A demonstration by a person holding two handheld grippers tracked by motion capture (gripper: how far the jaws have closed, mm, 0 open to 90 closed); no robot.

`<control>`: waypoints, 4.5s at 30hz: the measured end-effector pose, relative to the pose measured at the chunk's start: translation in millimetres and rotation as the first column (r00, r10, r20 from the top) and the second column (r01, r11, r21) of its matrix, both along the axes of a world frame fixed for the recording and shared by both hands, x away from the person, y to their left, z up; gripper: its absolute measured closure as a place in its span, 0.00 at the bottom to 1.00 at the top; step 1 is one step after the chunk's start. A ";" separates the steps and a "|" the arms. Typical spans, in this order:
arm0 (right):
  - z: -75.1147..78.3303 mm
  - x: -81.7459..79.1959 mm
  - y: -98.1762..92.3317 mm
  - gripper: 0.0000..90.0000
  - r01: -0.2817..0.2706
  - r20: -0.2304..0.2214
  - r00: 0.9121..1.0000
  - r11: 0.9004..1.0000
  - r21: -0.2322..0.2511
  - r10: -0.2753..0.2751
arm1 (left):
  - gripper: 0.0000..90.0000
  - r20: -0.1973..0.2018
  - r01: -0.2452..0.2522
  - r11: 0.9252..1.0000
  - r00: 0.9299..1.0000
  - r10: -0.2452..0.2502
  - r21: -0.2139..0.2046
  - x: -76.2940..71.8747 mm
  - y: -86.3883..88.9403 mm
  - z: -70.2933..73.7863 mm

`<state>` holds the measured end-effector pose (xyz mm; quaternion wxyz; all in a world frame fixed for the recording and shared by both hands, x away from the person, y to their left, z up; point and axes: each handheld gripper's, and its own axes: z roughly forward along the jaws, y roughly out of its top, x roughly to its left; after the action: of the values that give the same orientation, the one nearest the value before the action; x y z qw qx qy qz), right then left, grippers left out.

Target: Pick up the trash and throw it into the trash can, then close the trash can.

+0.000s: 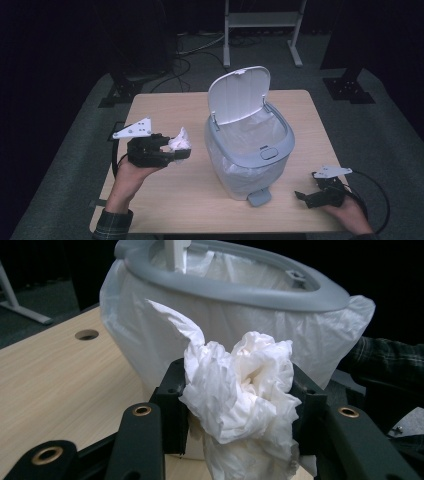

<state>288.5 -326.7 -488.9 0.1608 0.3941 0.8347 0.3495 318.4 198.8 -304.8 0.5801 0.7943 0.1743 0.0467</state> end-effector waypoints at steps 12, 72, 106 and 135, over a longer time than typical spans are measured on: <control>0.0 0.0 0.0 0.00 0.000 0.000 1.000 1.000 0.001 0.000 | 0.59 0.036 0.052 0.998 0.998 -0.051 -0.020 -3.9 -11.1 27.6; 0.0 0.0 0.0 0.00 0.000 0.000 1.000 1.000 0.001 0.000 | 0.57 0.107 0.194 0.981 0.975 -0.196 0.027 23.7 -140.2 71.7; -0.1 0.0 0.0 0.00 0.000 0.000 1.000 1.000 0.001 0.000 | 0.28 0.148 0.123 0.992 0.981 -0.125 0.028 21.6 -146.4 72.3; 0.0 0.0 0.0 0.00 0.001 -0.001 1.000 1.000 0.001 -0.001 | 0.77 0.120 0.016 0.999 0.993 -0.021 0.041 24.2 -55.4 57.3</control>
<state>288.6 -326.6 -488.9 0.1605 0.3945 0.8344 0.3498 342.6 143.4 -247.5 0.5739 0.8031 0.1308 0.0927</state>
